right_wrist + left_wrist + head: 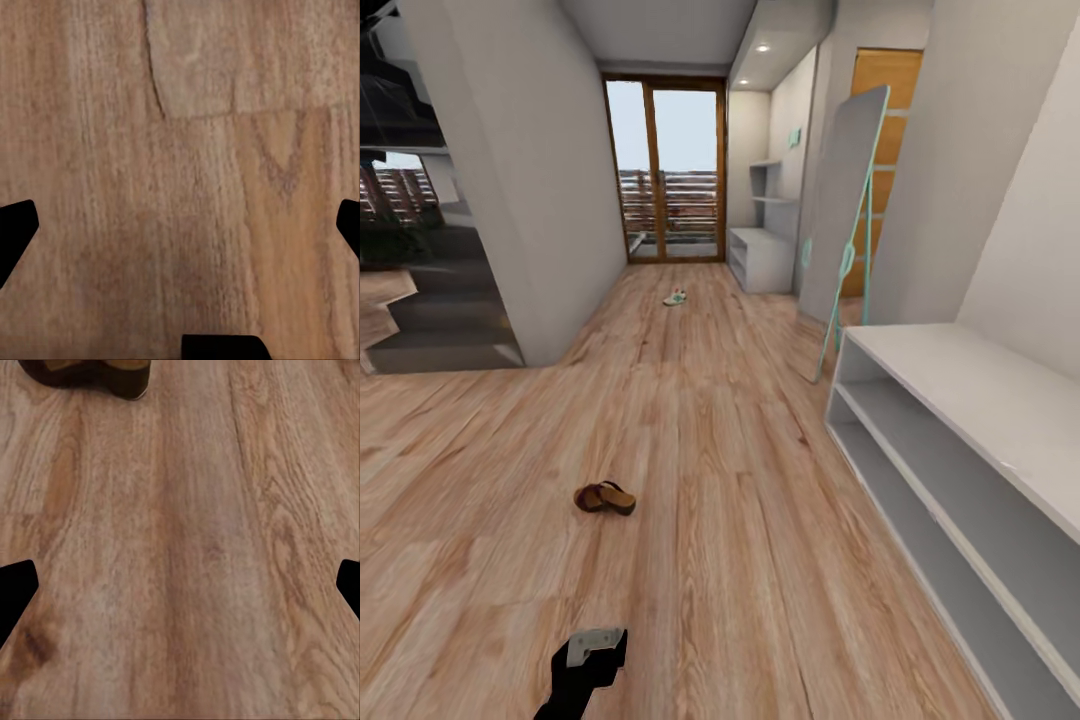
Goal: Pick up the two gym shoes and the two sandals from the corridor floor and place them onto the hallstand (shoe rack) in the corridor, making sure they are on the rack and not on the floor. Arrange them so the two gym shoes are next to each other and the two sandals are next to each other.
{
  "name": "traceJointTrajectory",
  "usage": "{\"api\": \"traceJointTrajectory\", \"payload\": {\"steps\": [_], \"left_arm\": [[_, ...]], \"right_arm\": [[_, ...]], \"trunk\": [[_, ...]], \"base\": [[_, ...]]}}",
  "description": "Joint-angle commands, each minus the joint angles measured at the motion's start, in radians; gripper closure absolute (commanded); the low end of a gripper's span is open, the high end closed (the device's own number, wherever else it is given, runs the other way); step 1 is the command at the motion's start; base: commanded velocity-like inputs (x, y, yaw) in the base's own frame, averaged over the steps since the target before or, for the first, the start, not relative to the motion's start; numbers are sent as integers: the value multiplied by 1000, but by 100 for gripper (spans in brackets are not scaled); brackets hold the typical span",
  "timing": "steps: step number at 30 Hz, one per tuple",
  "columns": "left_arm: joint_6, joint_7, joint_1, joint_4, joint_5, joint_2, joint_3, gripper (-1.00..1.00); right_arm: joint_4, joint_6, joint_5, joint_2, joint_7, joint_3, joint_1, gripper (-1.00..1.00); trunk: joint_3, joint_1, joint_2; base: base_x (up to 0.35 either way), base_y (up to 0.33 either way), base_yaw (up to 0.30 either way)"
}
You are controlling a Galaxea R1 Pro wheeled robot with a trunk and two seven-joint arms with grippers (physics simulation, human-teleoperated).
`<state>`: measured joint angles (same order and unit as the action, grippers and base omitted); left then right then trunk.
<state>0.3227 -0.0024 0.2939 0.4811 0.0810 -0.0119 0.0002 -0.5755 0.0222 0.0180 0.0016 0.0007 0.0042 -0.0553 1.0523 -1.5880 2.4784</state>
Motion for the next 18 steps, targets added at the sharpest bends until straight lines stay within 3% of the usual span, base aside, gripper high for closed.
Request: {"api": "traceJointTrajectory", "payload": {"steps": [1,18], "left_arm": [[3,-1,1,-1,8,0,0,-100],[2,-1,1,-1,8,0,0,-100]], "right_arm": [[-1,2,2,0,0,0,0,-100],[-1,2,2,0,1,0,0,-100]], "trunk": [[2,0,0],[21,0,0]], "base": [[348,0,229],[348,0,229]]}}
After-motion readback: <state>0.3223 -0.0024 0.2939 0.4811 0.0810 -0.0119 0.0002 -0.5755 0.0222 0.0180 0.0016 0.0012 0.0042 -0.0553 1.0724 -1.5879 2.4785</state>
